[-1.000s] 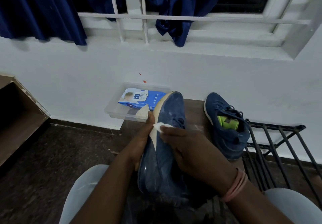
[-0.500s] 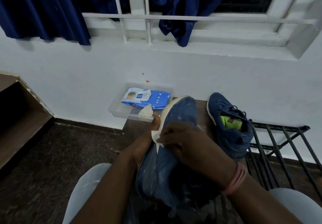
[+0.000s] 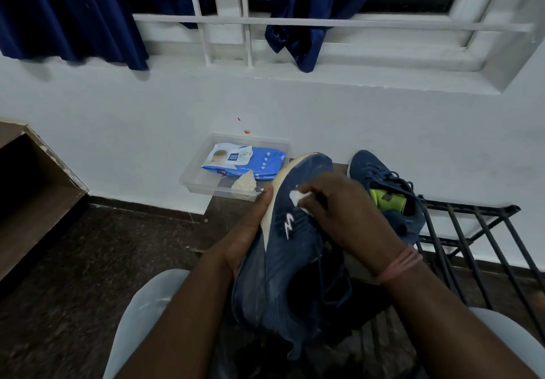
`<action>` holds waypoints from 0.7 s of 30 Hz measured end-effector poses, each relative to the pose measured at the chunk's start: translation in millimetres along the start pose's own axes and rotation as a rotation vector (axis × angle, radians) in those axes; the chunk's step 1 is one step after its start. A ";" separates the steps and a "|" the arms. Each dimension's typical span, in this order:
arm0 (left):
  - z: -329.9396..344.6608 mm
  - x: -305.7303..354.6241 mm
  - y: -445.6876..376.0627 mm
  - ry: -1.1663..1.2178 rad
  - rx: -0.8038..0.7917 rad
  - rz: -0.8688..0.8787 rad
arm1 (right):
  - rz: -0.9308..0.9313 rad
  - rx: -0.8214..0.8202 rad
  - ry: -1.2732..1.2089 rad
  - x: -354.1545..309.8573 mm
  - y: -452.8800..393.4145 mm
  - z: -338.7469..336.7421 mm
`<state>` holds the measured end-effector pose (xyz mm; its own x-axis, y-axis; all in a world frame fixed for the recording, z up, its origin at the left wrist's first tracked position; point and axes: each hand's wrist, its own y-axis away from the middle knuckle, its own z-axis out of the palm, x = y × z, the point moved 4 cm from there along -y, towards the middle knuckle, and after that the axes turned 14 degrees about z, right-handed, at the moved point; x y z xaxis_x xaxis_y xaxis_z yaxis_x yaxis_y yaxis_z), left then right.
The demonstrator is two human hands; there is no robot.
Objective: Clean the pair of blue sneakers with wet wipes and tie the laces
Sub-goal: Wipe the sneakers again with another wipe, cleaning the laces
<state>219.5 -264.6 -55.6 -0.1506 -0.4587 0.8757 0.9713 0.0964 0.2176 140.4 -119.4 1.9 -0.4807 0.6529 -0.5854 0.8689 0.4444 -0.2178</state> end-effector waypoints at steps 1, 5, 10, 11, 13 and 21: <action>0.9 -0.8 0.0 0.006 0.007 0.003 | 0.022 0.046 -0.017 3.3 -4.8 -1.6; -4.0 3.3 0.6 -0.021 0.019 0.024 | -0.037 -0.182 -0.034 -9.5 12.4 2.4; -0.3 8.9 1.3 -0.047 0.014 0.047 | -0.050 -0.220 -0.117 -14.4 15.4 -0.6; 1.0 7.1 1.1 -0.037 0.012 0.048 | -0.010 -0.072 -0.088 -8.8 6.2 -4.0; 0.3 2.3 0.3 -0.004 -0.008 0.034 | 0.061 0.124 -0.065 -1.0 -4.2 -6.2; -5.4 7.3 -1.2 -0.089 0.043 0.031 | -0.092 -0.238 0.001 -23.5 26.8 12.0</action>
<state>218.2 -272.9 -51.8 -0.1380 -0.3750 0.9167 0.9672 0.1481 0.2062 176.4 -130.3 0.5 -0.5566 0.6034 -0.5710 0.7691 0.6341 -0.0797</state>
